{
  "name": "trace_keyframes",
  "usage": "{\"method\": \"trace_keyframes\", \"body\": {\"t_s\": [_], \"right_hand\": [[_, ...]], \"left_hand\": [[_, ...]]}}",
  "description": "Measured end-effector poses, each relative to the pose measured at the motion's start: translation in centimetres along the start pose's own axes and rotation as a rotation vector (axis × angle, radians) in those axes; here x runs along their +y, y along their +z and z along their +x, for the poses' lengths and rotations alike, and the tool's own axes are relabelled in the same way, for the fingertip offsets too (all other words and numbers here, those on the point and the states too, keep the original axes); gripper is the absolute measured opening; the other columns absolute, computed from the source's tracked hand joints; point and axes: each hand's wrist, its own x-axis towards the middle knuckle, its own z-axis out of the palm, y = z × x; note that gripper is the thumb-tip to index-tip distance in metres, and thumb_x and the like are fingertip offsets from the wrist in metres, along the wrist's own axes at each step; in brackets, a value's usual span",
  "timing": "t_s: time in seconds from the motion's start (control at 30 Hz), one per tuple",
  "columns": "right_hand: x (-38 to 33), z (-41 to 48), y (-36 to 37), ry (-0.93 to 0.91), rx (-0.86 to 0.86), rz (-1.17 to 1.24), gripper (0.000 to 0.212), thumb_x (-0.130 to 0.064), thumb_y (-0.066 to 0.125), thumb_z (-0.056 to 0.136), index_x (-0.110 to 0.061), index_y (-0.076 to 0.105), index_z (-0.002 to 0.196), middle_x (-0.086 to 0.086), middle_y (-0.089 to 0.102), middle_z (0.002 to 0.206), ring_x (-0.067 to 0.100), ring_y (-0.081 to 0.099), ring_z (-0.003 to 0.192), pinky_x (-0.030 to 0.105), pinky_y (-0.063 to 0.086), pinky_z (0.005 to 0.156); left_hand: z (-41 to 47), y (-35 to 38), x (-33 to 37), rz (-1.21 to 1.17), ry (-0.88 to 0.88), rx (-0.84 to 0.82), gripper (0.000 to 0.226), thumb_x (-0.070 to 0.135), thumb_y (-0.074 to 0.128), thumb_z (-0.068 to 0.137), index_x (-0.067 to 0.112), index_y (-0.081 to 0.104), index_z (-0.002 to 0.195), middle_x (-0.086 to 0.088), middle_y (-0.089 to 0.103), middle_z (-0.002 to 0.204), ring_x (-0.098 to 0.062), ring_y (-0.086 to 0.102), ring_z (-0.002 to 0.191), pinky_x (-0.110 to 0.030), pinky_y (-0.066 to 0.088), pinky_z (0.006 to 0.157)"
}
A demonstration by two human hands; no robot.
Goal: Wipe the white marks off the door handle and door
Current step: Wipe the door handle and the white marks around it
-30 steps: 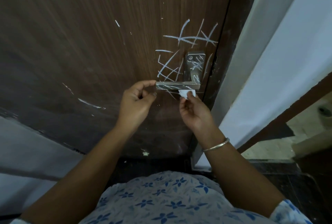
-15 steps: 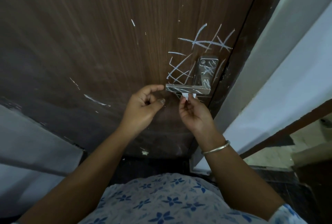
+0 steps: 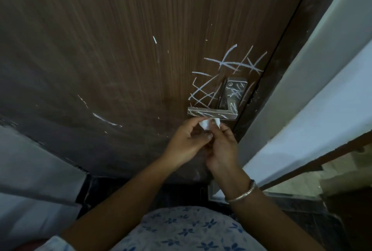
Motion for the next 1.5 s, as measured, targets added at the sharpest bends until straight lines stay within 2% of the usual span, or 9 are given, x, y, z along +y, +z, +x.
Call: {"method": "trace_keyframes", "body": {"t_s": [0.27,0.4,0.5,0.7,0.83,0.97,1.13,1.33,1.5], "right_hand": [[-1.3,-0.5,-0.2,-0.098,-0.019,-0.212,0.030,0.004,0.053,0.087,-0.018,0.072,0.079,0.000,0.073,0.074,0.011,0.067,0.068,0.020,0.052,0.057],[-0.9,-1.5,-1.0,-0.468,0.054,-0.754,0.029,0.001,0.058,0.084,-0.023,0.071,0.092,0.001,0.071,0.091,0.014,0.065,0.087,0.026,0.053,0.079],[-1.3,-2.6,-0.8,-0.804,0.027,-0.857,0.028,0.002,0.060,0.078,-0.025,0.063,0.081,0.007,0.061,0.081,0.017,0.058,0.074,0.029,0.050,0.071],[-3.7,-3.3,0.6,-1.276,-0.171,-1.013,0.012,-0.004,0.057,0.078,-0.004,0.069,0.077,0.002,0.053,0.081,0.002,0.048,0.063,0.010,0.038,0.061],[-6.0,-2.6,1.0,-1.303,-0.063,-1.024,0.012,-0.003,0.059,0.077,-0.007,0.069,0.079,0.004,0.053,0.079,0.003,0.044,0.056,0.011,0.035,0.056],[-8.0,-2.1,1.0,-1.331,-0.001,-1.012,0.010,-0.002,0.060,0.078,-0.007,0.068,0.080,0.004,0.054,0.081,-0.002,0.050,0.062,0.008,0.038,0.059],[-9.3,-1.5,1.2,-1.362,0.008,-0.996,0.012,0.003,0.062,0.077,-0.006,0.067,0.081,0.006,0.055,0.082,-0.001,0.049,0.062,0.010,0.041,0.059],[-9.8,-1.5,0.9,-1.376,-0.028,-1.017,0.011,0.000,0.062,0.079,-0.008,0.067,0.084,0.003,0.055,0.084,0.002,0.049,0.063,0.010,0.042,0.061],[-9.5,-1.8,1.1,-1.359,-0.061,-1.028,0.012,0.002,0.062,0.077,-0.008,0.067,0.082,0.006,0.056,0.082,0.006,0.049,0.061,0.011,0.041,0.057]], "left_hand": [[2.8,0.2,-0.3,0.018,0.002,0.183,0.022,-0.001,0.070,0.073,0.016,0.069,0.087,-0.006,0.073,0.087,-0.001,0.067,0.075,-0.016,0.053,0.071],[3.7,0.1,-0.2,-0.046,0.030,0.244,0.029,-0.004,0.075,0.065,0.015,0.064,0.085,-0.001,0.069,0.083,-0.008,0.068,0.081,-0.027,0.055,0.075],[4.3,0.9,0.0,-0.098,0.039,0.320,0.015,0.002,0.075,0.071,0.012,0.064,0.074,0.004,0.067,0.069,-0.001,0.063,0.066,-0.019,0.052,0.064],[4.4,1.1,-0.4,0.015,0.099,0.336,0.009,0.017,0.069,0.080,0.009,0.070,0.083,-0.007,0.072,0.082,-0.002,0.066,0.073,-0.019,0.051,0.067],[4.5,1.5,-1.3,0.103,0.044,0.515,0.018,0.022,0.072,0.076,0.007,0.067,0.082,-0.008,0.072,0.082,-0.019,0.068,0.079,-0.029,0.051,0.069],[4.5,1.9,-1.7,0.224,0.107,0.497,0.011,0.019,0.069,0.078,0.011,0.071,0.084,-0.007,0.073,0.082,-0.015,0.067,0.078,-0.024,0.049,0.070],[4.7,2.8,-2.5,0.273,-0.002,0.474,0.021,0.016,0.069,0.079,-0.003,0.068,0.087,-0.020,0.071,0.087,-0.029,0.067,0.083,-0.038,0.053,0.078],[5.6,2.3,-1.6,-0.010,0.030,0.370,0.016,-0.005,0.064,0.078,-0.002,0.066,0.093,-0.005,0.064,0.079,-0.002,0.067,0.072,-0.004,0.045,0.062],[5.5,0.7,-1.5,-0.123,-0.037,0.191,0.021,-0.007,0.067,0.073,0.003,0.066,0.091,-0.005,0.067,0.085,0.005,0.065,0.067,-0.007,0.048,0.061]]}}
